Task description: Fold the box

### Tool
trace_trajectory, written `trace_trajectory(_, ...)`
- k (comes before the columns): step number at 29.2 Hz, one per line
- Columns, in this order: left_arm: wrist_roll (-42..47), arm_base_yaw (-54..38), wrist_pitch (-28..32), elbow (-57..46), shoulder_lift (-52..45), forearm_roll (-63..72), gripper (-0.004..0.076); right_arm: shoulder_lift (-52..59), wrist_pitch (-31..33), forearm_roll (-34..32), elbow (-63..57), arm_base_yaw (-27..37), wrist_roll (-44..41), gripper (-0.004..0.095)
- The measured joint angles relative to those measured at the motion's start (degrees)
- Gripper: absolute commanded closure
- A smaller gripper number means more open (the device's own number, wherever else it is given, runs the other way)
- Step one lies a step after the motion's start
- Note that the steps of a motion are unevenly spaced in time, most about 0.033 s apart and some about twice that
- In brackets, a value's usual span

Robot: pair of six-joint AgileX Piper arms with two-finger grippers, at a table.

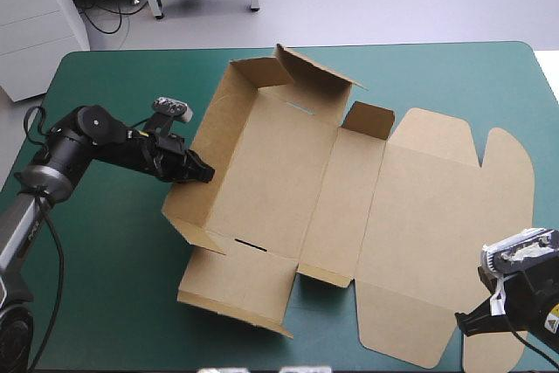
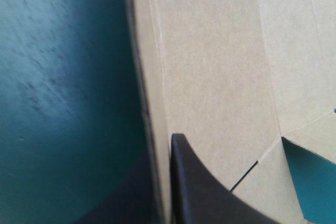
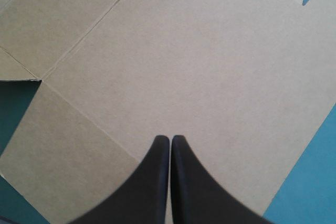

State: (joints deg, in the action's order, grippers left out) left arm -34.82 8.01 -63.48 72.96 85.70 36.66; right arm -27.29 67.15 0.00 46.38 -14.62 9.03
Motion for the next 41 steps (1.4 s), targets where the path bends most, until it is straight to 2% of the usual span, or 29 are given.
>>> trace_trajectory(8,6.20,11.94,2.28,16.41,0.24,-21.50,0.0756,0.00,-2.07,0.00,0.00,0.00,0.00,0.0912)
trace_trajectory(13,6.39,19.06,4.94,20.60,0.24,-32.19,0.0756,0.00,-2.68,0.00,0.00,0.00,-0.50,0.0912)
trace_trajectory(18,6.78,27.04,5.83,20.82,0.41,-42.50,0.0756,0.00,-3.21,0.00,0.00,0.00,-0.84,0.0912)
trace_trajectory(25,13.77,37.99,6.55,20.85,2.79,-60.80,0.0756,0.00,-3.43,-3.52,0.00,0.00,-5.43,0.0912)
trace_trajectory(29,14.79,43.36,9.25,20.59,5.22,-69.24,0.0756,0.00,-3.43,-4.04,0.00,0.00,-6.69,0.0912)
trace_trajectory(34,17.44,47.01,12.91,18.29,6.12,-78.47,0.0756,0.00,-3.45,-4.22,0.00,0.00,-6.92,0.0912)
trace_trajectory(41,18.53,47.36,18.40,10.91,5.07,-82.92,0.0756,0.00,-3.65,-4.33,0.00,0.00,-7.10,0.0912)
